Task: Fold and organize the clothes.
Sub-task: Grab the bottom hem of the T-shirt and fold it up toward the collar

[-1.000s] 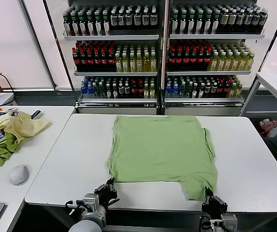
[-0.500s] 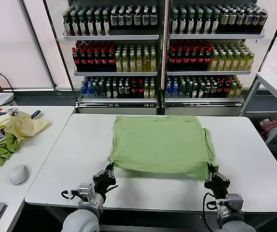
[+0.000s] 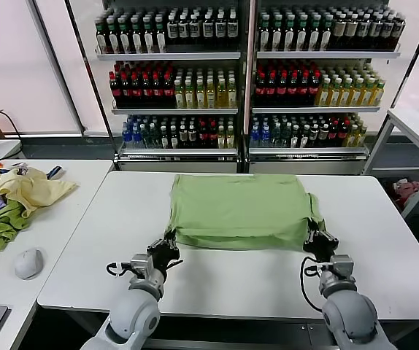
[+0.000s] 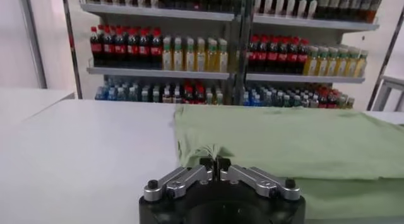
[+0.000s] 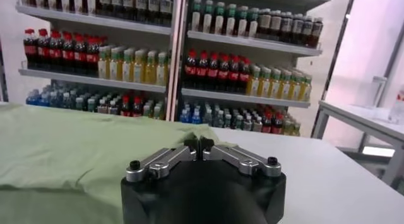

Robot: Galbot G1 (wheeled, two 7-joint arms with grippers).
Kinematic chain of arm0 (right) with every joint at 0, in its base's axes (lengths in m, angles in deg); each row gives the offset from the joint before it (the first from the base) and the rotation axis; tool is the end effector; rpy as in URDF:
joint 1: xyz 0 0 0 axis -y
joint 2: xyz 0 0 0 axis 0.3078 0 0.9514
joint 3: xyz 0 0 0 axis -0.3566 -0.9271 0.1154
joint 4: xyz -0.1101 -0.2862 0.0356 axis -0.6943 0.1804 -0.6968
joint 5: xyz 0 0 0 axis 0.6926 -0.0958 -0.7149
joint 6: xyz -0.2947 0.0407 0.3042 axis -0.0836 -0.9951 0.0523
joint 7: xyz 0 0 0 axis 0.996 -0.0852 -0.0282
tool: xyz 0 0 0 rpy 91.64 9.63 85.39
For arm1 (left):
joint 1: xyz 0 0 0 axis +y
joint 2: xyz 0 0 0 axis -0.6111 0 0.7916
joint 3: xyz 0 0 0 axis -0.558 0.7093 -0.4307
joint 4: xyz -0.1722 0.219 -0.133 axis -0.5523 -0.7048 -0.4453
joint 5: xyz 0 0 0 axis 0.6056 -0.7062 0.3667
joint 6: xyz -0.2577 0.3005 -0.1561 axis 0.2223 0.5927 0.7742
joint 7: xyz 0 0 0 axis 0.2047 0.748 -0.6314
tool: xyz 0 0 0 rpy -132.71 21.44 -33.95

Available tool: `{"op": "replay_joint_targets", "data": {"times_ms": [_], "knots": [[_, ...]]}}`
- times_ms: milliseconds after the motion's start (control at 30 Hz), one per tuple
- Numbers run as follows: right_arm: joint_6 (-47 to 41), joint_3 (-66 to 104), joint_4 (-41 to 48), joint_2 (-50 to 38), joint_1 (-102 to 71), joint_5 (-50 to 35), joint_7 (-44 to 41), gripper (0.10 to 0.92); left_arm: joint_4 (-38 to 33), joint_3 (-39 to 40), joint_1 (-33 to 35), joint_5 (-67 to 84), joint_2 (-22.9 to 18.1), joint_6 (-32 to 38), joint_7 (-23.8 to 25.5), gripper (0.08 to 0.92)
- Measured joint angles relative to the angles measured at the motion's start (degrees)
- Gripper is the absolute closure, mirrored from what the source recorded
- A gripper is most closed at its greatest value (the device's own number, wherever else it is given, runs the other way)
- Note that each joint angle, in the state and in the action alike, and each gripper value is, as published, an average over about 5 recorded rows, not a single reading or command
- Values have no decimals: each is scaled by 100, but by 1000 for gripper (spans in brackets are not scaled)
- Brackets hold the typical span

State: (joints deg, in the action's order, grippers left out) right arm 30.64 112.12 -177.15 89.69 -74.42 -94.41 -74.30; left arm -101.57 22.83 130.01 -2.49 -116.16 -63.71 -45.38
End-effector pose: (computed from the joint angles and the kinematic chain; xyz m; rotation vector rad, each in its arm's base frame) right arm 0.4051 -0.0416 -0.2451 -0.0077 -2.9861 0.2581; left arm 0.3693 -0.0839 -0.2446 -0.1801 -2.7922 0.0215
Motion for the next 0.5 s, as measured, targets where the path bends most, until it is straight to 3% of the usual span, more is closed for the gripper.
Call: {"op": "replay_joint_targets", "data": {"times_ms": [167, 267, 500], "knots": [[-15, -165, 354, 41, 289, 136, -42, 874, 347, 140, -290, -137, -33, -48, -24, 896], [-9, -217, 479, 76, 368, 212, -75, 797, 532, 192, -418, -225, -47, -69, -41, 890], [116, -210, 541, 79, 333, 292, -162, 598, 709, 216, -528, -304, -71, -73, -56, 719]]}}
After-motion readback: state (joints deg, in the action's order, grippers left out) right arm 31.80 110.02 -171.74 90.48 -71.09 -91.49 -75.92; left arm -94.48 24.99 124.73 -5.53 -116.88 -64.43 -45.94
